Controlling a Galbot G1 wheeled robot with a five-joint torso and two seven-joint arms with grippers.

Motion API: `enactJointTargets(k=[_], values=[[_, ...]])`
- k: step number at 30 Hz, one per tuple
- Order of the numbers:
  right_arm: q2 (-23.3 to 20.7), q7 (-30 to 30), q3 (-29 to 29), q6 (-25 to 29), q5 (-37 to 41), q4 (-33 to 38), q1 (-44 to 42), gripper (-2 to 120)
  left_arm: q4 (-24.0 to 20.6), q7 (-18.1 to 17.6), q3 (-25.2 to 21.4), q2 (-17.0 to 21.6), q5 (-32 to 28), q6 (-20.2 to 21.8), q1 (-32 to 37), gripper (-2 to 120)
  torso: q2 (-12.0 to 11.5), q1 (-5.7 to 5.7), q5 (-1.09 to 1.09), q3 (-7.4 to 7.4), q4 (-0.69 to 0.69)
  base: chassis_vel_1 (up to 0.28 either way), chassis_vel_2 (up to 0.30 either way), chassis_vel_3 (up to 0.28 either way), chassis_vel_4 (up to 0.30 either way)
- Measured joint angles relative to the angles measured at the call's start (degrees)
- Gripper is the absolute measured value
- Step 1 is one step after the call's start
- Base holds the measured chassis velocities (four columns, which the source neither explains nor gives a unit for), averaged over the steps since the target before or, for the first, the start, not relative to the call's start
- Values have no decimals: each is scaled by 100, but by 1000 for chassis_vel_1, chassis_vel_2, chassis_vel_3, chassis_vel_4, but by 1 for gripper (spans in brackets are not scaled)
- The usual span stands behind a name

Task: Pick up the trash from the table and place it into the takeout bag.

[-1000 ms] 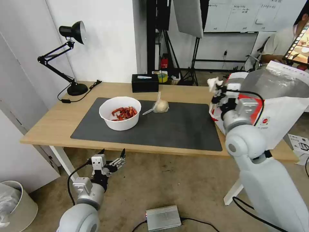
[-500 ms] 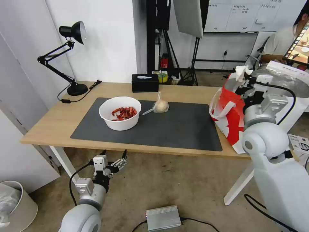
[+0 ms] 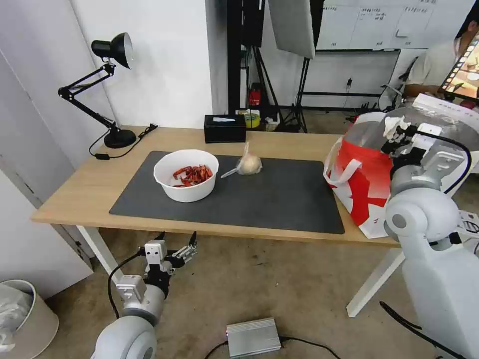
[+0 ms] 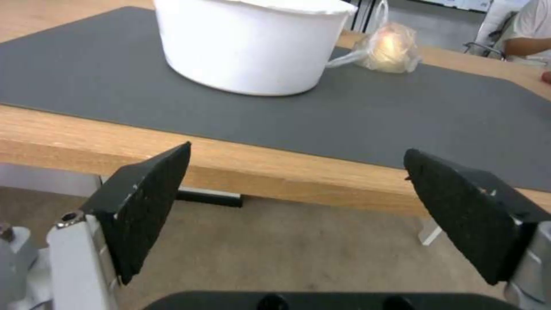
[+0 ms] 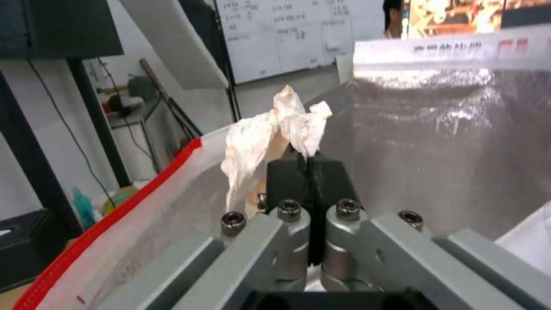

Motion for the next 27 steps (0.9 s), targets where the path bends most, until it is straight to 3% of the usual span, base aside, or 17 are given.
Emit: enactJointTargets(k=[3,16,20,26,27], values=[[-3,68,10,5,185,9,23,0,6,0,14,-3,-1,0,-12,100,0,0,0,0,0,0,0,0,0],[-37,38,55,71,320,54,75,52,39,-1,64,-4,-13,-1,-34,100,1,0,0,0,0,0,0,0,0],[-35,23,55,71,309,52,74,62,39,-2,65,-1,-16,-1,-35,100,1,0,0,0,0,0,0,0,0],[-52,-200,73,194,264,50,71,89,25,-3,72,-18,-16,-1,-15,100,1,0,0,0,0,0,0,0,0],[-52,-200,73,194,264,50,71,89,25,-3,72,-18,-16,-1,-15,100,1,0,0,0,0,0,0,0,0]])
